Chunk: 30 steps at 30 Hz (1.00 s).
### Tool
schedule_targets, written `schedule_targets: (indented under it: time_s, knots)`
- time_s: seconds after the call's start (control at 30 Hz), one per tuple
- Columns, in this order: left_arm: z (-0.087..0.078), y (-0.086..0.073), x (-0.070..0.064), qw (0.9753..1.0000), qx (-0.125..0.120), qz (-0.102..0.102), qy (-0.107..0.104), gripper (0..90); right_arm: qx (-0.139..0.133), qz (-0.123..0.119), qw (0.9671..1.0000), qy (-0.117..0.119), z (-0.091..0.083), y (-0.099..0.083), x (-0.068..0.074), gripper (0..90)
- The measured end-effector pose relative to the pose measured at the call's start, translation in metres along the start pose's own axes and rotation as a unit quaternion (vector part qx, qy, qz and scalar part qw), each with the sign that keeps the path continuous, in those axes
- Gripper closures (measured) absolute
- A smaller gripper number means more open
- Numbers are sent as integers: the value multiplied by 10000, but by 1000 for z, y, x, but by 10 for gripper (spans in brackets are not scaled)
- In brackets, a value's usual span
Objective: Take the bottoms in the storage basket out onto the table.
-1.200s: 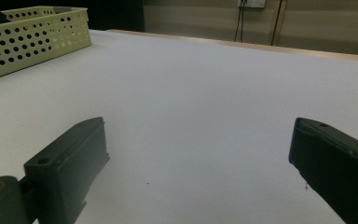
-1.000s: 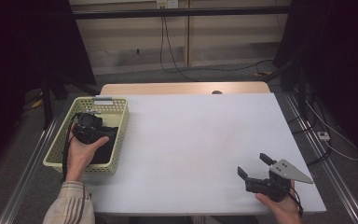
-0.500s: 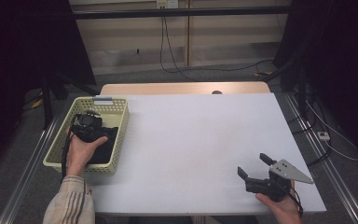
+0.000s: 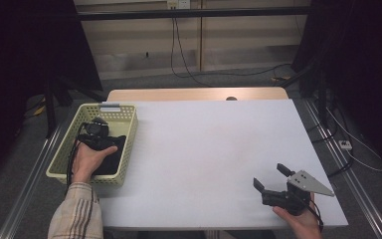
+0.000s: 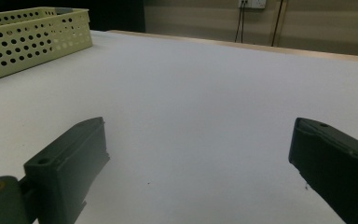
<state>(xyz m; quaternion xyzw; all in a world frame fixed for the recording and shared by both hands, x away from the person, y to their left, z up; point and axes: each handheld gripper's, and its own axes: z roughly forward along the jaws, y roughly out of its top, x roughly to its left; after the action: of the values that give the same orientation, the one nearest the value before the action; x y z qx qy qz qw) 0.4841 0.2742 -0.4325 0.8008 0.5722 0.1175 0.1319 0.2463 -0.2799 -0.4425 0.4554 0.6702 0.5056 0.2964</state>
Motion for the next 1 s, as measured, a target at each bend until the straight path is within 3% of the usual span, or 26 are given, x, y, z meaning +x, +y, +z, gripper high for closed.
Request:
schedule_targets:
  time_s: [0.07,0.23,0.47,0.57,0.6,0.63,0.7,0.87,1.0]
  knots:
    - [6,0,6,9987,151,-296,-382,1,1,-4,10000,3,0,0,0,44]
    - [5,2,6,9977,270,-418,-457,26,5,9,10000,0,0,0,0,44]
    - [-1,1,2,9973,232,-382,-588,230,15,5,10000,-10,1,0,0,44]
    - [-4,4,-3,9967,271,-357,-672,391,27,-5,10000,0,1,0,1,44]
    - [-5,4,-4,9963,279,-313,-756,457,19,-12,10000,10,1,0,1,44]
    - [-5,3,-3,9947,179,-264,-979,523,8,-5,10000,2,1,0,1,44]
    - [-6,2,-3,9936,187,-296,-1070,602,3,-18,10000,-5,0,0,1,44]
    - [-6,3,-3,9930,187,-300,-1123,680,14,1,10000,-19,1,0,0,44]
    - [-9,7,-8,9954,243,-101,-922,730,24,6,10000,-22,1,0,0,44]
